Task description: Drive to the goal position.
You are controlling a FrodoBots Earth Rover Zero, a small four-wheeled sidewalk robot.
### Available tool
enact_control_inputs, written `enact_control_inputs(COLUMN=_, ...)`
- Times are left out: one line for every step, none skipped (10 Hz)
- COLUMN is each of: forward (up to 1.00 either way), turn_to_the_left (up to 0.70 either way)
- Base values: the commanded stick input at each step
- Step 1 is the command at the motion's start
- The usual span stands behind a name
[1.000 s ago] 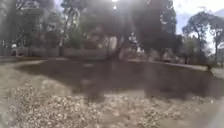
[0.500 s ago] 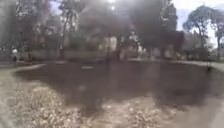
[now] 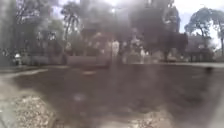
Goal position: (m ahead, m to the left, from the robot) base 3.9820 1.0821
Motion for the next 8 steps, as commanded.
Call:
enact_control_inputs(forward=0.85, turn_to_the_left=0.00)
enact_control_inputs(forward=0.85, turn_to_the_left=0.00)
enact_control_inputs(forward=0.85, turn_to_the_left=0.00)
enact_control_inputs(forward=0.85, turn_to_the_left=0.00)
enact_control_inputs(forward=0.85, turn_to_the_left=0.00)
enact_control_inputs(forward=0.85, turn_to_the_left=0.00)
enact_control_inputs(forward=0.85, turn_to_the_left=0.00)
enact_control_inputs(forward=0.85, turn_to_the_left=0.00)
